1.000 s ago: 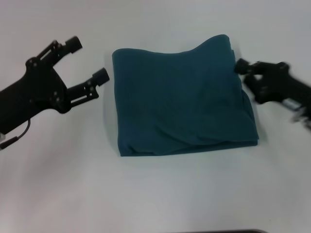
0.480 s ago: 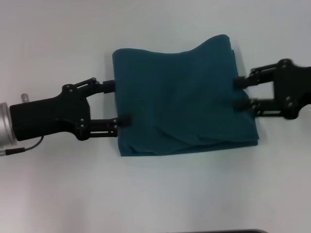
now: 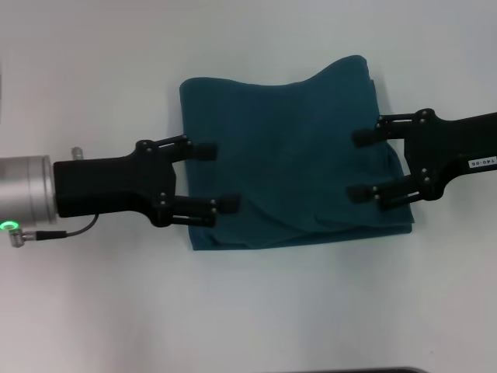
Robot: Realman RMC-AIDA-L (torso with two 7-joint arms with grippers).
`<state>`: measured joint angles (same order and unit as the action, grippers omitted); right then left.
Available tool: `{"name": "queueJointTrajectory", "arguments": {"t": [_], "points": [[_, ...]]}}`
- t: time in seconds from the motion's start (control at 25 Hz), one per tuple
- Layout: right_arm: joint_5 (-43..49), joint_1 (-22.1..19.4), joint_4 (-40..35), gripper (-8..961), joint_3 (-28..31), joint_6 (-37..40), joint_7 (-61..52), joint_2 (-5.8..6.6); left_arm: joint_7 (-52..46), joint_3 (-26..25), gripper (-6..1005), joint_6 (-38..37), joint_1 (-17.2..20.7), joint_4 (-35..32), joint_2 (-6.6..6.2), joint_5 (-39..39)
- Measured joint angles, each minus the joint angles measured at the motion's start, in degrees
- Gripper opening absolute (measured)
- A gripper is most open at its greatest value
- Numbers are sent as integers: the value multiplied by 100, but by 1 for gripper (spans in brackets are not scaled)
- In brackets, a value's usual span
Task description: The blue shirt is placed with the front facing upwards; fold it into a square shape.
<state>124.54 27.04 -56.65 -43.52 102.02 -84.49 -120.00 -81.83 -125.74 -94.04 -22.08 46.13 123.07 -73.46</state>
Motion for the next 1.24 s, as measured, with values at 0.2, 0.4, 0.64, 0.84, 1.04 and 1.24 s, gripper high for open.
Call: {"name": "queueJointTrajectory", "arguments": {"t": [0.2,0.4,0.64,0.84,1.04,1.24], "points": [[8,-97,-10,914,16,-101,2,14,-20,3,949,165,-193,-105,61,132],[7,-191,-28,928,42,-201,34,20,-26,6,950,201,-304,-123,75,166],[-2,-230,7,925,49,-263,116,6,-31,6,950,185,-316,-122,76,167],[-14,-234,7,921,53,-271,116,3,-34,6,949,175,-308,-122,77,167],[-17,-247,3,921,58,-297,116,-6,-35,6,950,170,-302,-121,76,166],[-18,-271,0,921,58,-318,115,-6,-35,6,950,171,-303,-121,77,166]]}}
